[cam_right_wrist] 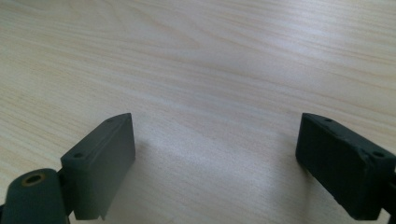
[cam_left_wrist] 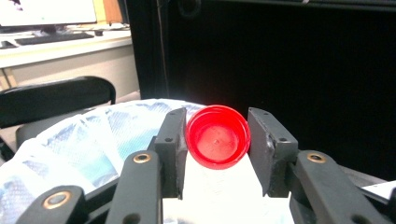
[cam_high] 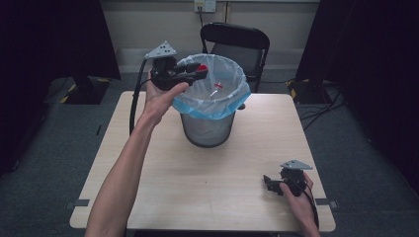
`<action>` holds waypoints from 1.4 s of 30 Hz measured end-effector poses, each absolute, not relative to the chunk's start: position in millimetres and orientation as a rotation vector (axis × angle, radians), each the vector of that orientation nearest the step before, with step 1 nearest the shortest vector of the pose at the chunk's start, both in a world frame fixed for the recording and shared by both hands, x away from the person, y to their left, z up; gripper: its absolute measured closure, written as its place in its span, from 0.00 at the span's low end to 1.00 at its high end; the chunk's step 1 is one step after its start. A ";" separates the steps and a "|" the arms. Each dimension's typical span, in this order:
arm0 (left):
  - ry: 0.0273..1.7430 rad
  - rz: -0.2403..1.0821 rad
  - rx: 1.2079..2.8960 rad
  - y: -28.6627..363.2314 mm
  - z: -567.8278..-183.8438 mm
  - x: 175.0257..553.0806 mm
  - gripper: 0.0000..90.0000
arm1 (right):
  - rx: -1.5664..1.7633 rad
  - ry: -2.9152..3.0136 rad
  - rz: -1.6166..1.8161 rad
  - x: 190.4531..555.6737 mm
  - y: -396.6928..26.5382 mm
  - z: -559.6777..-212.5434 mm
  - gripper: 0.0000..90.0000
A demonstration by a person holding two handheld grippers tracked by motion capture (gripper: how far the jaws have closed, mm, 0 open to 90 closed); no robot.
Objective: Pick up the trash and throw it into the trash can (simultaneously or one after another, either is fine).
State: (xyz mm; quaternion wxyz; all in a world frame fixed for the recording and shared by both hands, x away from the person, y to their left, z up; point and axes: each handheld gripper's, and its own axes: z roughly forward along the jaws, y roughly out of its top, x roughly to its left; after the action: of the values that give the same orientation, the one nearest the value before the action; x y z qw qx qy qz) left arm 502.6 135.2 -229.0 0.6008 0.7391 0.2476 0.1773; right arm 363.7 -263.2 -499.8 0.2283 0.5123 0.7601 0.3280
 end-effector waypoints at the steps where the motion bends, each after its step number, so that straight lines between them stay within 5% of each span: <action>1: 0.592 0.400 1.712 135.2 -230.6 505.3 0.66 | 1.410 2.095 0.904 363.7 -263.3 -499.8 0.12; 9: 0.633 0.369 1.727 136.4 -237.8 513.0 0.58 | 1.409 2.095 0.903 363.7 -263.3 -499.8 0.12; 21: 0.639 0.354 1.702 140.9 -235.5 509.2 0.21 | 1.410 2.095 0.904 363.7 -263.3 -499.8 0.12; 42: 0.604 0.269 1.661 153.1 -237.5 478.7 0.22 | 1.409 2.095 0.903 363.6 -263.3 -499.8 0.12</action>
State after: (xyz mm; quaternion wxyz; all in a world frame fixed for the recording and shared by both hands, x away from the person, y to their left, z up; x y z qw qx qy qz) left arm 478.7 153.1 -237.5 0.6263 0.7243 0.2633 0.1172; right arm 363.6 -263.3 -499.8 0.2281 0.5118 0.7606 0.3280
